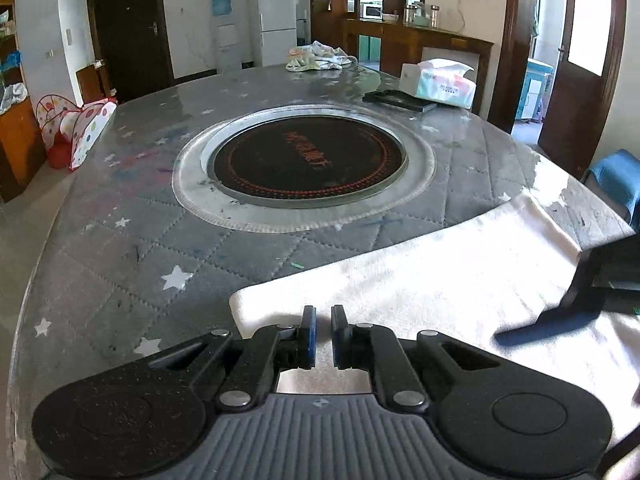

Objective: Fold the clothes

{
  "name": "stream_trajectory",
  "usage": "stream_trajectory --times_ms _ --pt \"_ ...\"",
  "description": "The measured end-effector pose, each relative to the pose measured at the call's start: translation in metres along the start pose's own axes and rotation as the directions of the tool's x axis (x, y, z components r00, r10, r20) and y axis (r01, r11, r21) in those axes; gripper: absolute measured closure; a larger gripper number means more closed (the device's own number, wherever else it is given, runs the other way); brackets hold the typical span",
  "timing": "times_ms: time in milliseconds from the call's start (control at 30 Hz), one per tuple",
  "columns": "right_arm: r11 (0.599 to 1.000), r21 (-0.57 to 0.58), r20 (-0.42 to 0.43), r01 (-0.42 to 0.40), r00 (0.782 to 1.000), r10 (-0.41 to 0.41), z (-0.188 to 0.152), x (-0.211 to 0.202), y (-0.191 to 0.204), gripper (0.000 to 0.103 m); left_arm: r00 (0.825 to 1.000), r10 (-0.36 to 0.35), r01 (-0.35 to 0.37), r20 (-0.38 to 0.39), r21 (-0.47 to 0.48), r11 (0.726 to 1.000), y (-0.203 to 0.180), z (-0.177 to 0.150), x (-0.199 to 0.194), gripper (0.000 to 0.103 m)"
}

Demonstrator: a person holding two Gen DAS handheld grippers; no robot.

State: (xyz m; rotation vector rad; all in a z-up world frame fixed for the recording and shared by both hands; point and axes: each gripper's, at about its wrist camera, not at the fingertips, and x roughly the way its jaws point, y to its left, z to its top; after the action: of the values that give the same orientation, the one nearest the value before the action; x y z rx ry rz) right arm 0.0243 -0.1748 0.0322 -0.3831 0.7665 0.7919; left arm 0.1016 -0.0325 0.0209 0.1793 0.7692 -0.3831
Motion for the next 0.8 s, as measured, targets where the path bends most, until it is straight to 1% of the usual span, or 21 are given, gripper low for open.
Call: stream_trajectory --times_ms 100,233,300,400,467,567,633,733,800 --pt "0.996 -0.042 -0.013 -0.077 0.997 0.077 0.0 0.002 0.021 0.046 1.0 -0.001 0.001 0.009 0.004 1.0 0.003 -0.001 0.001 0.093" --pt "0.979 -0.096 -0.036 -0.18 0.984 0.177 -0.001 0.005 0.049 0.046 1.0 -0.005 0.005 0.019 -0.003 1.0 0.007 -0.002 0.001 0.093" --pt "0.963 -0.135 -0.046 -0.233 0.972 0.229 -0.002 0.004 0.066 0.047 1.0 -0.006 0.006 0.023 -0.004 1.0 0.008 -0.003 0.001 0.093" --pt "0.922 -0.19 -0.076 -0.336 0.942 0.328 -0.008 -0.001 0.096 0.044 1.0 0.002 -0.001 0.03 -0.003 1.0 0.008 -0.003 0.001 0.093" --pt "0.904 -0.249 -0.085 -0.348 0.937 0.337 -0.013 -0.004 0.115 0.039 0.999 0.006 -0.006 0.034 0.002 1.0 0.008 -0.003 0.001 0.093" --pt "0.892 -0.257 -0.089 -0.371 0.928 0.361 -0.014 -0.009 0.124 0.039 0.999 0.014 -0.014 0.04 0.012 1.0 0.006 -0.003 0.002 0.093" --pt "0.89 -0.254 -0.074 -0.378 0.925 0.372 -0.013 -0.014 0.124 0.04 0.999 0.019 -0.02 0.038 0.011 1.0 0.006 -0.003 0.001 0.093" --pt "0.91 -0.225 -0.014 -0.347 0.936 0.353 -0.007 -0.028 0.12 0.04 0.999 0.032 -0.032 0.033 0.005 0.999 0.004 -0.003 -0.003 0.092" --pt "0.921 -0.212 0.016 -0.328 0.941 0.338 -0.004 -0.039 0.113 0.04 0.998 0.039 -0.039 0.04 0.005 0.999 0.003 -0.005 -0.013 0.092"
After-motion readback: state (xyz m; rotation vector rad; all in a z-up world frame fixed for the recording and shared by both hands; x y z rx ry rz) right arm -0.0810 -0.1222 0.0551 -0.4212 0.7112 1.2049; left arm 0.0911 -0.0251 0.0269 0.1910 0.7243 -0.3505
